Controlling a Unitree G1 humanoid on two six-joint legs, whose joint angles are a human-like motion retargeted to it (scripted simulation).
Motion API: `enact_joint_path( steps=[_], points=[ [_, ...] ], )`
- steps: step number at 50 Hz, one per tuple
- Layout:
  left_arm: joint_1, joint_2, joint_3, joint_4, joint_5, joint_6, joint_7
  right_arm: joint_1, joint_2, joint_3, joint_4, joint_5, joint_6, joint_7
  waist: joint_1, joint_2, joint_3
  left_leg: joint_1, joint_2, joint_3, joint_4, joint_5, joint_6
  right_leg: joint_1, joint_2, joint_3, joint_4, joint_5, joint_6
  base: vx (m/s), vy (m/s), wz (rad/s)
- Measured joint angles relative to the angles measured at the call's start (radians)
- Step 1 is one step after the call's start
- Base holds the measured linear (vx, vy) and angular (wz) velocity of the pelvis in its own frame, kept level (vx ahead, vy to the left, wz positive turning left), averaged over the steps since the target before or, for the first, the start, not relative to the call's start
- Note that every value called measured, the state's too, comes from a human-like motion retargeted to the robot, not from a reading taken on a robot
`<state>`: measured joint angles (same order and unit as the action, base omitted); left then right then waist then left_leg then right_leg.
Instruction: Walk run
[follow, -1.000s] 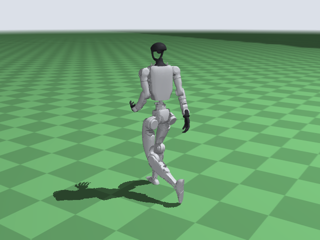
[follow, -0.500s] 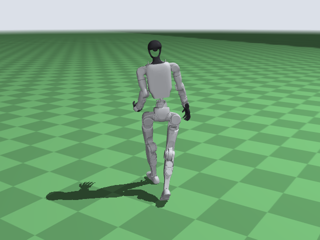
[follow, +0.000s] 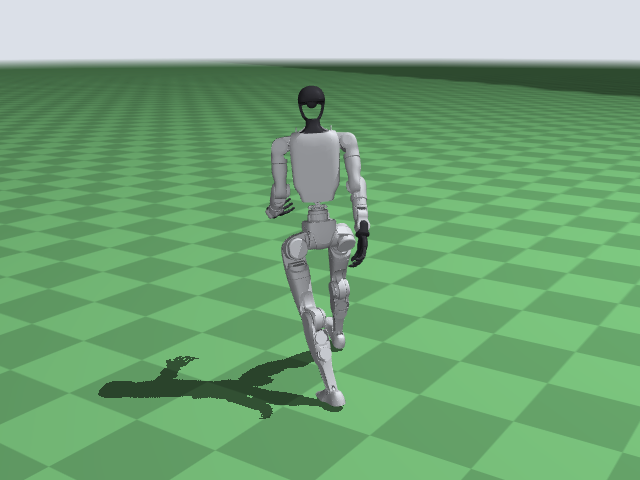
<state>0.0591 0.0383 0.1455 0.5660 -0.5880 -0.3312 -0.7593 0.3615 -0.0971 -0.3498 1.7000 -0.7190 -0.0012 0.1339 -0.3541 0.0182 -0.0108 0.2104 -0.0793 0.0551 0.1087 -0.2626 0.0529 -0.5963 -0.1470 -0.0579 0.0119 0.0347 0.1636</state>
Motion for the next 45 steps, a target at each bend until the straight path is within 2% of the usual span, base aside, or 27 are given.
enact_joint_path(
  steps=[2,3,5,7,8,10,12,13,17,19,22,25,27,28,30,32,33,34,35,37,39,40,42,45],
  points=[
    [0.033,-0.017,0.003,0.011,0.026,-0.009,-0.001,-0.024,-0.001,-0.015,0.0,0.043,0.013,0.005,-0.013,-0.004,-0.022,0.021,-0.004,-0.022,0.04,0.065,-0.041,0.002,-0.01,0.021,0.106,0.019,0.034,1.08,-0.49,0.71],
    [0.057,-0.029,0.002,0.016,0.035,-0.015,0.0,-0.041,-0.004,-0.028,0.0,0.058,0.021,0.004,-0.027,0.003,-0.037,0.025,0.006,-0.04,0.067,0.127,-0.067,0.0,-0.033,-0.065,0.148,0.045,0.022,1.07,-0.47,0.97],
    [0.111,-0.062,0.01,0.033,0.043,-0.019,-0.005,-0.081,-0.012,-0.053,0.0,0.084,0.023,-0.007,-0.05,0.021,-0.065,0.013,0.026,-0.066,0.158,0.331,-0.11,0.014,-0.012,-0.007,0.205,0.124,0.006,1.14,-0.51,0.8],
    [0.158,-0.105,0.021,0.061,0.045,-0.011,-0.01,-0.14,-0.03,-0.064,0.0,0.12,0.003,-0.019,-0.018,0.022,-0.074,-0.036,0.028,-0.024,0.324,0.568,-0.151,0.036,0.012,0.037,0.289,0.059,-0.067,1.34,-0.57,0.01],
    [0.174,-0.12,0.021,0.075,0.039,-0.007,-0.005,-0.176,-0.042,-0.062,0.0,0.141,-0.007,-0.021,-0.008,0.02,-0.069,-0.079,0.038,0.006,0.445,0.638,-0.159,0.064,0.024,0.031,0.317,0.016,-0.101,1.18,-0.45,0.14],
    [0.186,-0.132,0.022,0.106,0.024,0.004,0.003,-0.264,-0.065,-0.06,0.0,0.179,-0.011,-0.02,0.001,0.011,-0.067,-0.181,0.091,0.081,0.667,0.769,-0.126,0.135,0.017,0.005,0.314,-0.029,-0.126,1.05,-0.41,0.6],
    [0.185,-0.135,0.03,0.126,0.028,0.013,0.001,-0.35,-0.091,-0.058,-0.028,0.208,0.003,-0.015,0.009,-0.009,-0.073,-0.265,0.14,0.164,0.771,0.668,-0.04,0.192,-0.004,-0.031,0.298,-0.052,-0.137,0.89,-0.34,0.79],
    [0.184,-0.14,0.037,0.132,0.036,0.014,0.001,-0.393,-0.105,-0.051,-0.046,0.225,0.009,-0.02,0.023,-0.017,-0.075,-0.304,0.138,0.19,0.792,0.603,-0.019,0.225,0.0,-0.041,0.279,-0.058,-0.144,0.86,-0.29,0.39],
    [0.181,-0.154,0.068,0.127,0.047,0.008,0.017,-0.546,-0.172,-0.006,-0.137,0.266,0.0,-0.087,0.121,-0.055,-0.06,-0.469,0.062,0.243,0.749,0.409,-0.028,0.359,0.02,-0.069,0.16,-0.028,-0.163,0.84,-0.25,-0.44],
    [0.186,-0.151,0.075,0.11,0.048,0.004,0.016,-0.602,-0.201,0.014,-0.196,0.267,-0.023,-0.116,0.187,-0.071,-0.057,-0.534,0.024,0.261,0.615,0.332,-0.034,0.417,0.036,-0.102,0.112,-0.023,-0.174,0.83,-0.22,-0.73],
    [0.18,-0.132,0.076,0.084,0.056,0.008,0.001,-0.67,-0.254,0.032,-0.286,0.276,-0.052,-0.127,0.247,-0.054,-0.047,-0.591,0.019,0.307,0.338,0.279,0.002,0.505,0.101,-0.167,0.06,-0.054,-0.184,0.8,-0.21,0.11],
    [0.162,-0.116,0.07,0.076,0.063,0.007,-0.004,-0.716,-0.313,0.03,-0.367,0.292,-0.066,-0.125,0.277,-0.032,-0.037,-0.61,0.017,0.464,0.068,0.217,0.021,0.593,0.174,-0.211,0.033,-0.122,-0.198,0.88,-0.22,0.74],
    [0.138,-0.115,0.061,0.096,0.057,-0.002,0.009,-0.729,-0.341,0.003,-0.413,0.306,-0.068,-0.13,0.263,-0.027,-0.036,-0.623,-0.078,0.413,-0.072,0.155,0.013,0.644,0.203,-0.254,0.028,-0.159,-0.196,0.89,-0.22,1.36],
    [0.131,-0.119,0.059,0.107,0.053,-0.007,0.02,-0.731,-0.345,-0.013,-0.426,0.31,-0.07,-0.135,0.257,-0.034,-0.038,-0.619,-0.107,0.408,-0.12,0.141,0.039,0.666,0.206,-0.278,0.032,-0.169,-0.19,0.87,-0.22,1.02],
    [0.122,-0.13,0.068,0.13,0.046,-0.012,0.044,-0.728,-0.333,-0.041,-0.44,0.328,-0.071,-0.147,0.275,-0.044,-0.033,-0.605,-0.118,0.396,-0.138,0.139,0.053,0.707,0.228,-0.265,0.061,-0.16,-0.175,1.07,-0.21,0.17],
    [0.128,-0.146,0.097,0.141,0.049,-0.015,0.053,-0.719,-0.291,-0.067,-0.429,0.358,-0.071,-0.164,0.315,-0.071,-0.035,-0.575,-0.073,0.481,-0.068,0.19,0.146,0.729,0.208,-0.264,0.12,-0.067,-0.13,1.24,-0.17,-0.81],
    [0.139,-0.156,0.115,0.14,0.052,-0.019,0.054,-0.711,-0.264,-0.077,-0.415,0.372,-0.076,-0.167,0.346,-0.084,-0.039,-0.564,-0.05,0.536,-0.048,0.23,0.176,0.738,0.193,-0.259,0.16,0.018,-0.099,1.25,-0.28,-1.52],
    [0.151,-0.16,0.133,0.141,0.05,-0.02,0.053,-0.699,-0.235,-0.082,-0.395,0.378,-0.085,-0.16,0.377,-0.101,-0.047,-0.552,-0.032,0.527,-0.027,0.227,0.195,0.743,0.177,-0.254,0.205,0.127,-0.077,1.13,-0.49,-1.91],
    [0.163,-0.162,0.15,0.143,0.045,-0.019,0.05,-0.686,-0.206,-0.084,-0.372,0.381,-0.097,-0.149,0.408,-0.122,-0.057,-0.54,-0.017,0.486,-0.005,0.202,0.209,0.746,0.161,-0.248,0.252,0.249,-0.06,1.16,-0.27,-1.09],
    [0.17,-0.154,0.169,0.165,0.015,0.003,0.045,-0.628,-0.162,-0.079,-0.32,0.336,-0.118,-0.083,0.365,-0.089,-0.079,-0.576,0.014,0.322,0.113,0.141,0.209,0.648,0.225,-0.151,0.462,0.439,-0.031,1.38,0.24,0.65],
    [0.144,-0.141,0.16,0.186,-0.005,0.024,0.053,-0.563,-0.144,-0.054,-0.269,0.275,-0.117,-0.017,0.326,-0.047,-0.068,-0.551,0.032,0.304,0.181,0.098,0.209,0.529,0.285,-0.066,0.718,0.489,-0.028,1.11,0.29,1.43],
    [0.129,-0.133,0.144,0.193,-0.006,0.026,0.059,-0.531,-0.143,-0.041,-0.237,0.246,-0.114,0.009,0.33,-0.01,-0.068,-0.514,0.071,0.351,0.183,0.088,0.209,0.482,0.31,-0.052,0.794,0.489,-0.042,0.85,0.27,1.51],
    [0.105,-0.123,0.094,0.19,0.008,0.007,0.077,-0.445,-0.142,-0.03,-0.178,0.168,-0.095,0.038,0.307,0.046,-0.075,-0.45,0.056,0.277,0.143,0.083,0.209,0.397,0.31,-0.07,0.883,0.35,-0.074,0.86,0.23,1.92],
    [0.061,-0.105,0.052,0.162,0.038,-0.009,0.066,-0.311,-0.111,0.0,-0.111,0.057,-0.057,0.05,0.289,0.073,-0.075,-0.383,0.017,0.185,0.098,0.1,0.203,0.284,0.253,-0.061,0.901,0.215,-0.174,0.89,0.1,2.12]
  ],
)
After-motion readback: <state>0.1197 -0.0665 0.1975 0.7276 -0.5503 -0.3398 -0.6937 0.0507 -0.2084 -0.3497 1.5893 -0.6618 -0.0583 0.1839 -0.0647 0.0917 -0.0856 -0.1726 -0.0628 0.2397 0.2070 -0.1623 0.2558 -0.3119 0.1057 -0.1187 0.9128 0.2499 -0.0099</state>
